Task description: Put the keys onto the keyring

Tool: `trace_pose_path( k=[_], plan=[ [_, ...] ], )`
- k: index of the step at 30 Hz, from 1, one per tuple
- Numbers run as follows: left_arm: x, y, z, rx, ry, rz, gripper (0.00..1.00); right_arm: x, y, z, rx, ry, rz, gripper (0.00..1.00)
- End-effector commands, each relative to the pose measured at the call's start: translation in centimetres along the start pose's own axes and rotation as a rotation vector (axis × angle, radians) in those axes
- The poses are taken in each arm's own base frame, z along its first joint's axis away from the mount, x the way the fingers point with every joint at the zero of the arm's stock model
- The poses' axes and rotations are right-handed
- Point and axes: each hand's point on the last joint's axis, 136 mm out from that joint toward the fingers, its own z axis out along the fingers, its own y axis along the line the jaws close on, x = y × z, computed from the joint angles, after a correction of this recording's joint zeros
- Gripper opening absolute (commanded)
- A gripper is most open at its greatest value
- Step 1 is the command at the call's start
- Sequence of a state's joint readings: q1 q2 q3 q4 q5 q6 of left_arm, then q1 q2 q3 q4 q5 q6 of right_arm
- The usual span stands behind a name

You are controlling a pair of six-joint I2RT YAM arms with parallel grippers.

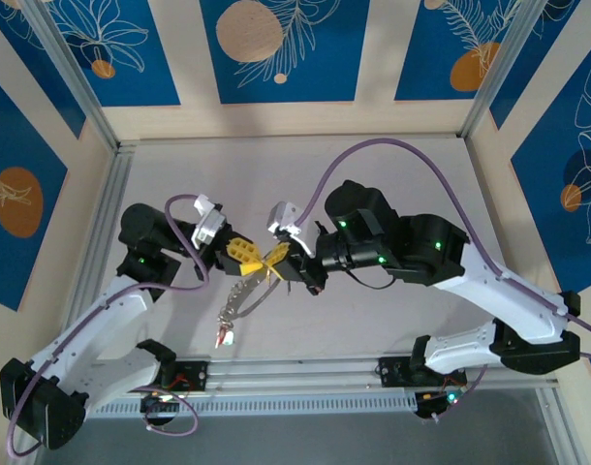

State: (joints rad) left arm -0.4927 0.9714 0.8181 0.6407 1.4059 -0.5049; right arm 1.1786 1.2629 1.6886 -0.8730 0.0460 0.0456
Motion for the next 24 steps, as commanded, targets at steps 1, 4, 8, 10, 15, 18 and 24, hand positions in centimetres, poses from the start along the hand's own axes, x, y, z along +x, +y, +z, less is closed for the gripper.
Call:
trace_pose_path(
  k=[1,4,8,10,15,18,24],
  plan=[
    [-1.4,0.1,-0.2,-0.028,-0.016,0.072,0.0,-0.9,0.8,-0.9,-0.009,-0.023,-0.007,0.0],
    [-1.4,0.1,-0.1,-0.028,-0.016,0.073,0.0,-0.7,0.6,-0.8,0.003,-0.012,-0.005,0.0],
    [-1.5,0.0,-0.1,-0.029,-0.017,0.077,0.0,-0.4,0.3,-1.1,0.032,-0.006,-0.006,0.0],
    [-1.5,0.0,-0.1,-0.028,-0.017,0.077,0.0,-0.3,0.2,-1.3,0.04,-0.005,-0.007,0.0],
    [-1.5,0.0,-0.1,-0.029,-0.017,0.078,0.0,0.1,0.4,-1.3,0.046,0.016,-0.018,0.0],
    [-1.5,0.0,-0.2,-0.032,-0.018,0.075,0.0,0.2,0.3,-1.4,0.067,0.032,-0.036,0.0],
    [-1.5,0.0,-0.1,-0.034,-0.018,0.073,0.0,0.0,0.4,-1.6,0.075,0.026,-0.047,0.0]
  ],
)
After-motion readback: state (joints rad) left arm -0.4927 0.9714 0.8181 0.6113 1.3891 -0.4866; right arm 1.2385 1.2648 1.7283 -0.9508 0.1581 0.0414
